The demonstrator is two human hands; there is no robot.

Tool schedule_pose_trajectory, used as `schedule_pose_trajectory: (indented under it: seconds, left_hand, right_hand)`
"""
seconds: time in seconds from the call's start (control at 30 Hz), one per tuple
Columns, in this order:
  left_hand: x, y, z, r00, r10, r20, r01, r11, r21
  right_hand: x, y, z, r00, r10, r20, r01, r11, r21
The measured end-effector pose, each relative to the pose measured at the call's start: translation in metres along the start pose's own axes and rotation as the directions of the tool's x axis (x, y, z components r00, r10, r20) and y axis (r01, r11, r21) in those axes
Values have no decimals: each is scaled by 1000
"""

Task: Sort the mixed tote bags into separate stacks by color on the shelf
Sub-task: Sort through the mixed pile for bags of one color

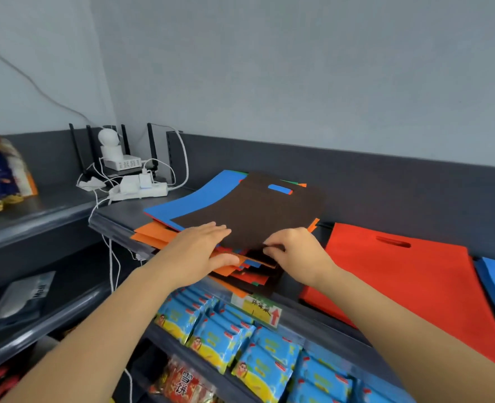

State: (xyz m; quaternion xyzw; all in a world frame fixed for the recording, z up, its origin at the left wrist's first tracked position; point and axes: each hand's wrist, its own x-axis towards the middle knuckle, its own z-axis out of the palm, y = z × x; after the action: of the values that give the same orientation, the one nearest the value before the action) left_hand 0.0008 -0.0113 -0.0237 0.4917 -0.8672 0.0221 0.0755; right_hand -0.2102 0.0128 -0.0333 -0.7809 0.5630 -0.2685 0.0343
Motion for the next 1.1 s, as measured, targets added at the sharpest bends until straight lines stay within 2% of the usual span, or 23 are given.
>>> schedule_pose_trajectory:
  seconds: [0.1,0.2,0.3,0.37,0.43,0.5,0.57,0.63,0.73,0.83,0.9,1.0,1.1]
  left_hand:
    - [19,-10,-4,998,-51,28,53,997,-48]
    - [36,-22,-5,991,-115,-64,115,993,-9]
    - [47,-34,0,968,-152,-202,159,987,20]
    - [52,-42,4,951,-177,-252,181,983,-7]
    - [55,-48,6,951,-185,-249,182,983,-35]
    - [55,-51,8,956,-160,-247,153,987,-46]
    - [55,-54,11,963,-103,-249,100,995,-22]
    - [56,-59,14,972,-15,-236,19,1000,16]
    - [57,-63,11,972,148,-183,-141,989,52]
    - [57,-70,12,951,261,-165,-268,963,-19]
    - [58,-79,15,941,290,-176,-309,947,-89]
    - [65,-95,23,928,310,-208,-343,928,-145]
    - [72,-96,30,919,313,-241,-362,910,-201]
  right_hand:
    - [22,10,-13,982,30,-187,-12,995,99]
    - [40,15,-35,942,66,-328,8,976,220]
    - [49,32,-44,946,142,-293,-36,940,339]
    - [51,48,-46,930,281,-237,-146,874,463]
    - [50,60,-46,867,478,-138,-324,753,573]
    - [45,64,-46,778,617,120,-528,539,656]
    - [38,60,-43,689,596,412,-675,320,664]
    - [36,56,-35,653,529,542,-725,230,649]
    - [37,44,-22,680,498,538,-713,278,644]
    - [36,34,-7,692,546,472,-691,314,651]
    - [32,31,1,686,633,359,-663,340,667]
    - [22,27,5,643,757,115,-642,451,620]
    - [8,28,6,588,806,-67,-658,524,540]
